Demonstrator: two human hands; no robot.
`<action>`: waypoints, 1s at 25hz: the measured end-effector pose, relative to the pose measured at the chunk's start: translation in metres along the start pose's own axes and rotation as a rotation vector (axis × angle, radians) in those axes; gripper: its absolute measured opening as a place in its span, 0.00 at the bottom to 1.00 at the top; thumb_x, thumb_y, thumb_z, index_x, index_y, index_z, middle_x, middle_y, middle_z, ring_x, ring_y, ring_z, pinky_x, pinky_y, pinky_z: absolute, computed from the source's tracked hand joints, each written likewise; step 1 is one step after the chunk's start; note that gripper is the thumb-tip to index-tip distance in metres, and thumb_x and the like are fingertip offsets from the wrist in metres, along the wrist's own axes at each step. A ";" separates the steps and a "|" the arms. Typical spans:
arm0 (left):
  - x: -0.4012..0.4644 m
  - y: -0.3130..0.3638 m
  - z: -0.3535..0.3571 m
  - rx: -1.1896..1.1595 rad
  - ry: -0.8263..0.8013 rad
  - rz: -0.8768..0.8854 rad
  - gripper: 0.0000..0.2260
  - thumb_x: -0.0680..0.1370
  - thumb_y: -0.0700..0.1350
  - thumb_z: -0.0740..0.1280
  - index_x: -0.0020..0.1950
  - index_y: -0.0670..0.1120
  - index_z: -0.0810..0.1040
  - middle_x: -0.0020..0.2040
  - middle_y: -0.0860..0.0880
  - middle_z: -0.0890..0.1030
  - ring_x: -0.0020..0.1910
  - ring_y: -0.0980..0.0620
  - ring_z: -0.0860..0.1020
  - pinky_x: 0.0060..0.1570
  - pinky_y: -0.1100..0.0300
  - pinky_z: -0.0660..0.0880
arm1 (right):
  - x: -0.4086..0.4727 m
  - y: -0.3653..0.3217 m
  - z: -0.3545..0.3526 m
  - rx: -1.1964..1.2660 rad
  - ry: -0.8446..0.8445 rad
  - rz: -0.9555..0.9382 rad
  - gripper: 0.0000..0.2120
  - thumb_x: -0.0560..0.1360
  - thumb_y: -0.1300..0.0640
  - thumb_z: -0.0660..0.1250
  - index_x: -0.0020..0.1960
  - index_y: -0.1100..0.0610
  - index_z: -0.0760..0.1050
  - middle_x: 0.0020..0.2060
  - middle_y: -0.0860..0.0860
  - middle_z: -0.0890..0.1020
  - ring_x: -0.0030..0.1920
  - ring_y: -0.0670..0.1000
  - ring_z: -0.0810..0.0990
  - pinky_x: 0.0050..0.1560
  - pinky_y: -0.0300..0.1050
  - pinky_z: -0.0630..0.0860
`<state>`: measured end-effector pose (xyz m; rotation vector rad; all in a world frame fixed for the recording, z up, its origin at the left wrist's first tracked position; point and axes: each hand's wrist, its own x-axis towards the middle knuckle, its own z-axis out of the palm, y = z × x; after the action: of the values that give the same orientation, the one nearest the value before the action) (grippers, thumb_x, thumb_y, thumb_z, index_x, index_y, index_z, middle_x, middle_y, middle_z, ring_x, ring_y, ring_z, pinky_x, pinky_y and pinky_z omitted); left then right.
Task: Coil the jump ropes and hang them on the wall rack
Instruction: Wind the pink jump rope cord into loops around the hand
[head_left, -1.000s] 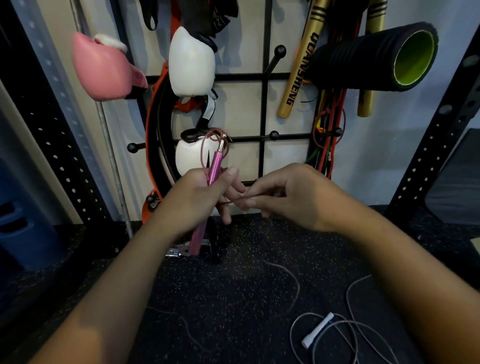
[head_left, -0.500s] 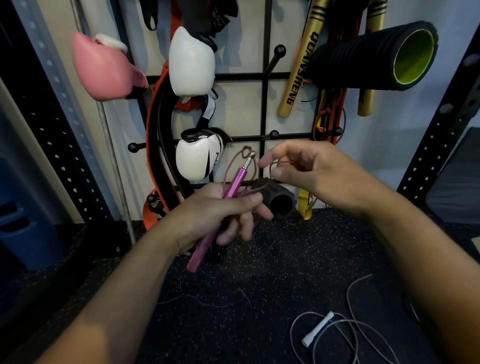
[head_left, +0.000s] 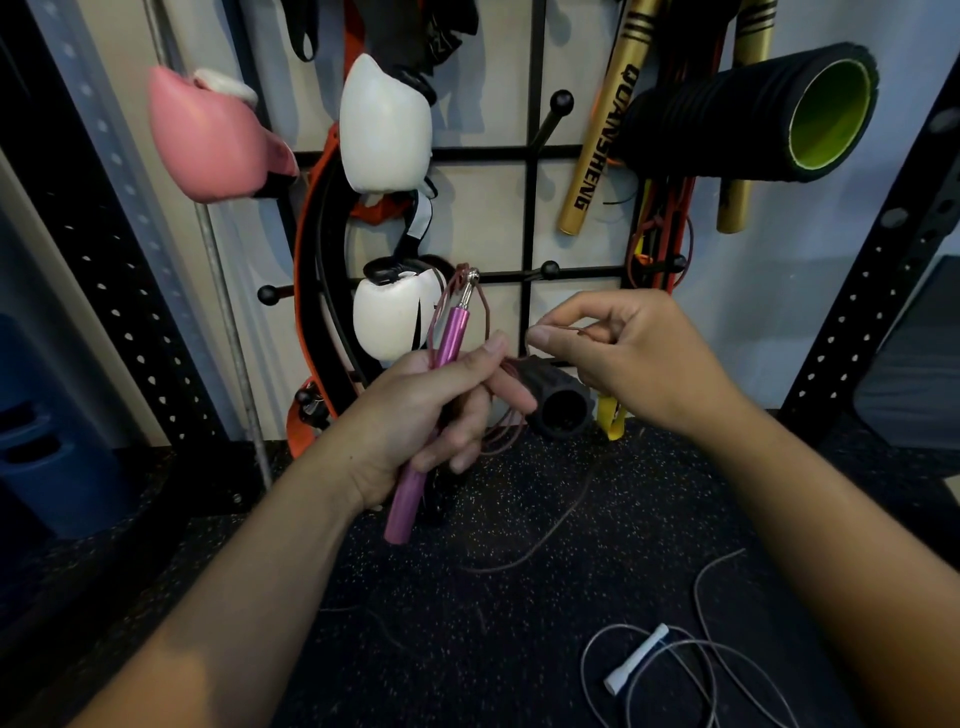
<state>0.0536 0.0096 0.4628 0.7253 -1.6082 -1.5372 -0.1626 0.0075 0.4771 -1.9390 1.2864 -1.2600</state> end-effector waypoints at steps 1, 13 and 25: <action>0.000 0.001 0.001 0.006 0.013 -0.003 0.19 0.79 0.55 0.64 0.42 0.42 0.86 0.21 0.49 0.76 0.17 0.55 0.72 0.26 0.62 0.72 | 0.000 0.000 0.001 0.010 -0.015 0.005 0.08 0.78 0.50 0.74 0.47 0.55 0.85 0.24 0.60 0.72 0.23 0.51 0.61 0.25 0.41 0.57; -0.004 0.011 0.005 -0.546 -0.207 0.015 0.16 0.81 0.48 0.63 0.38 0.43 0.82 0.18 0.53 0.74 0.14 0.61 0.71 0.20 0.66 0.73 | -0.003 0.010 0.021 0.537 0.012 0.333 0.14 0.68 0.48 0.78 0.49 0.54 0.85 0.28 0.52 0.73 0.22 0.47 0.67 0.22 0.37 0.67; 0.005 -0.004 -0.007 0.758 0.334 -0.006 0.13 0.85 0.53 0.59 0.53 0.52 0.82 0.42 0.54 0.88 0.44 0.60 0.85 0.47 0.64 0.74 | -0.008 -0.022 0.026 -0.428 -0.454 0.046 0.09 0.82 0.54 0.67 0.58 0.44 0.83 0.44 0.41 0.84 0.38 0.35 0.78 0.46 0.35 0.76</action>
<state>0.0562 0.0007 0.4590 1.3055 -1.9083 -0.7127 -0.1304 0.0221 0.4789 -2.2925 1.4174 -0.4921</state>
